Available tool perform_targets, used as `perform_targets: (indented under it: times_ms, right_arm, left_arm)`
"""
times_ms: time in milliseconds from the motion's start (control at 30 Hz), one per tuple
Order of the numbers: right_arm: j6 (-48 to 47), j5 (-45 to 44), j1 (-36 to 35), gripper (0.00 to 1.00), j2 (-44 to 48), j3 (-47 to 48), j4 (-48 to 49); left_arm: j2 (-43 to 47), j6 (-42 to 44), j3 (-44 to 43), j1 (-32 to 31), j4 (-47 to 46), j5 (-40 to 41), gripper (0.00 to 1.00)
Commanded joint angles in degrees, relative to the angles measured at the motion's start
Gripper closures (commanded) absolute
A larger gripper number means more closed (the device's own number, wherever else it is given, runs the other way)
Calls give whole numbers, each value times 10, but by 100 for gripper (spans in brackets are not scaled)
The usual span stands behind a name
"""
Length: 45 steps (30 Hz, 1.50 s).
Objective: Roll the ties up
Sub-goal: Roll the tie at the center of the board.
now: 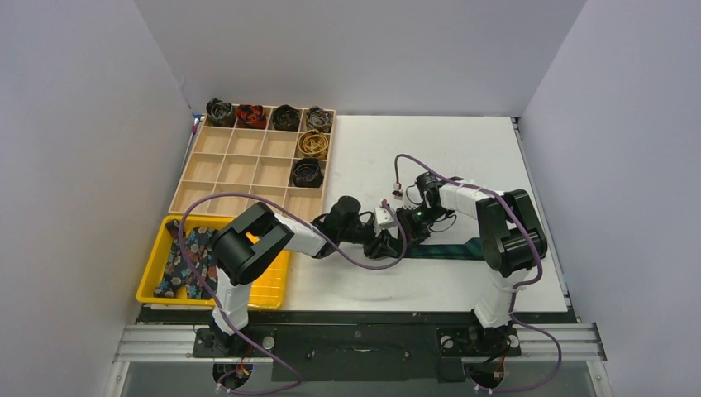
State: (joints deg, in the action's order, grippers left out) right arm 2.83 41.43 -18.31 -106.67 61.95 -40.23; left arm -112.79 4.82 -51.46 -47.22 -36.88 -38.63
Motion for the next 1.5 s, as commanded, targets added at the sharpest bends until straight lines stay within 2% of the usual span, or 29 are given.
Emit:
perform_targets:
  times_ms: [0,267,433,600,700,800,900,1033,1167,1300,1367,1467]
  right_arm:
    - [-13,-37,2,100,-24,-14,26]
    - [-16,3,2,100,-12,-16,30]
    - [-12,32,18,100,19,-21,21]
    - [-24,77,60,84,50,-3,-28]
    - [-14,109,59,75,60,-3,-36]
    - [-13,114,59,71,76,-3,-39]
    - [-10,127,62,61,87,-5,-43]
    - [1,108,47,58,89,-6,-34]
    - [26,59,37,58,72,-8,-3]
    - [42,62,37,61,45,-5,15]
    - [45,66,36,69,40,-6,19]
    - [37,59,43,93,42,-18,20]
  left_arm:
    - [-28,-1,-43,-13,-35,-1,64]
    - [-79,66,-40,-13,31,19,68]
    - [-67,125,-17,-10,101,36,71]
    - [-48,169,-12,-8,188,41,75]
    - [-49,172,-24,-12,220,52,75]
    - [-56,168,-48,-15,238,64,76]
    - [-63,172,-60,-15,255,67,76]
    - [-65,179,-61,-15,260,67,75]
    - [-67,179,-64,-15,262,63,75]
    - [-72,173,-70,-15,264,68,74]
    - [-71,171,-72,-15,266,69,73]
    - [-69,168,-70,-14,266,70,71]
